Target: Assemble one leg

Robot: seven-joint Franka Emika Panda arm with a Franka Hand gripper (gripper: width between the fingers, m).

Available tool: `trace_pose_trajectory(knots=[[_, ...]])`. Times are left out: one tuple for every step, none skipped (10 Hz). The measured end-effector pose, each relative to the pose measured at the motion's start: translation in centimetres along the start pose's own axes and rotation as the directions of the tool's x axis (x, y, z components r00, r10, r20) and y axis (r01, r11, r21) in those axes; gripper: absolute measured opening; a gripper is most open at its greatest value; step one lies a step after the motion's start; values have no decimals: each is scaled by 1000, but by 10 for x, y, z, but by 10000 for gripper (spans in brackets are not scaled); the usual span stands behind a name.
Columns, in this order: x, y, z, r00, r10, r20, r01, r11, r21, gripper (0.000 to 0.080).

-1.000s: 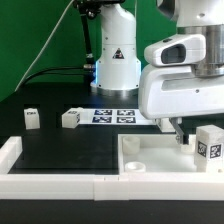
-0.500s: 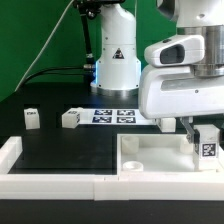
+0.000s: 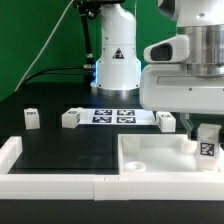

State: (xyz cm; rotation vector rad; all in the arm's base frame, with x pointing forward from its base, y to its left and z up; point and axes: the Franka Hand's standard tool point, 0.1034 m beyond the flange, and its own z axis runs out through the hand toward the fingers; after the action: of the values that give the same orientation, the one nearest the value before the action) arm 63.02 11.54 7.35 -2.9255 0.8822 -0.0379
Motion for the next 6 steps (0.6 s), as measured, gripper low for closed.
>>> trace_pose_trajectory(knots=[[0,1,0,988,154,3,-154,988,2,291],[1,1,0,955,295,1,-295,955,0,292],[1,2,0,918,397,-3,-397,918,-2,292],[1,2,0,895,446,-4,-446,895,-2,292],[2,3,1,845,534,3,-534,845,2,292],[3,4,0,789,614,9,-614,789,3,292]])
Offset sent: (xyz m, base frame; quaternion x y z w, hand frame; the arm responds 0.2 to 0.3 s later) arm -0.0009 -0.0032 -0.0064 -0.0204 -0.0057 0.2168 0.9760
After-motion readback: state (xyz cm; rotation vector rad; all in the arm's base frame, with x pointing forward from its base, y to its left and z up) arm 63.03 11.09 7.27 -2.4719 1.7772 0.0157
